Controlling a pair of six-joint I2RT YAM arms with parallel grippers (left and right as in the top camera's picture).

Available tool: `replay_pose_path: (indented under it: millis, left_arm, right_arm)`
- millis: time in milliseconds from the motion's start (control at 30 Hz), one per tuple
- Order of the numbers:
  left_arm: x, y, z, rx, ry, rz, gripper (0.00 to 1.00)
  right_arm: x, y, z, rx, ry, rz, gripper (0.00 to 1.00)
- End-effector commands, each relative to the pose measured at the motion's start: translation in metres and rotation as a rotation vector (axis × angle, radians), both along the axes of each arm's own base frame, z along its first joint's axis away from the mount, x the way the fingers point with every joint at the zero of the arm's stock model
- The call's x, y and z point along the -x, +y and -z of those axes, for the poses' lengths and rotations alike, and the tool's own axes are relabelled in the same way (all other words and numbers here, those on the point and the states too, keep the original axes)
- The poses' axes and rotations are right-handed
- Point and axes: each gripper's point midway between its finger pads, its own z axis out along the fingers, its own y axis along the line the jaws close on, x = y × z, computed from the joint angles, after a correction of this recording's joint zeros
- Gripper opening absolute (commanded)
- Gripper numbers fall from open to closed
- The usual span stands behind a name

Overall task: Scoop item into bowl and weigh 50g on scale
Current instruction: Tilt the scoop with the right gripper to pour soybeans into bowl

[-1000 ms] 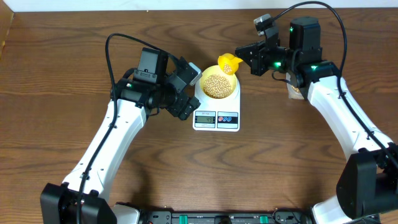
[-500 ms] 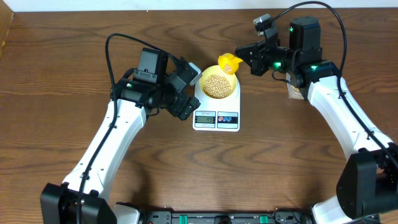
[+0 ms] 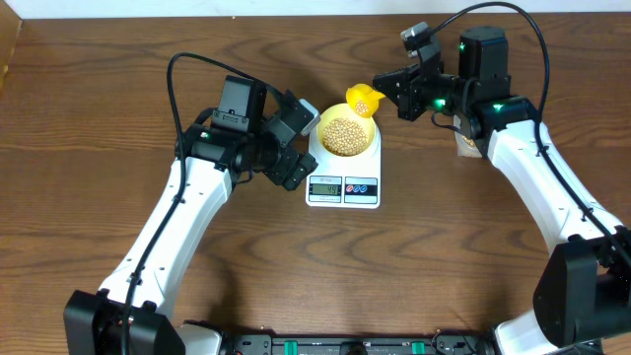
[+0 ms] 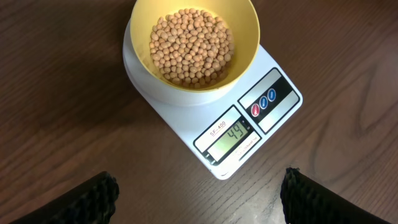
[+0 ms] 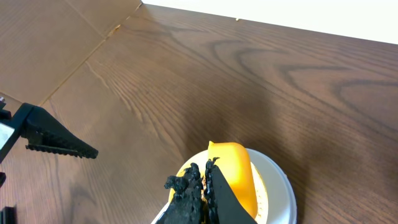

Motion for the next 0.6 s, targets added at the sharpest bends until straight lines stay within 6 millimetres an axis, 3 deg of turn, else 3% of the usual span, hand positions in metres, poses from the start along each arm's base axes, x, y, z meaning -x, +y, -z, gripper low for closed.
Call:
replay_pose_path:
  millis: [0,567]
  left_arm:
    - [0.003,0.000,0.002,0.007,0.007,0.007,0.86]
    - [0.003,0.000,0.002,0.007,0.007,0.007,0.86]
  right_arm:
    - [0.005,0.004,-0.011,0.005,-0.041,-0.019,0.01]
    - [0.015,0.016,-0.006,0.018,-0.027,-0.057,0.01]
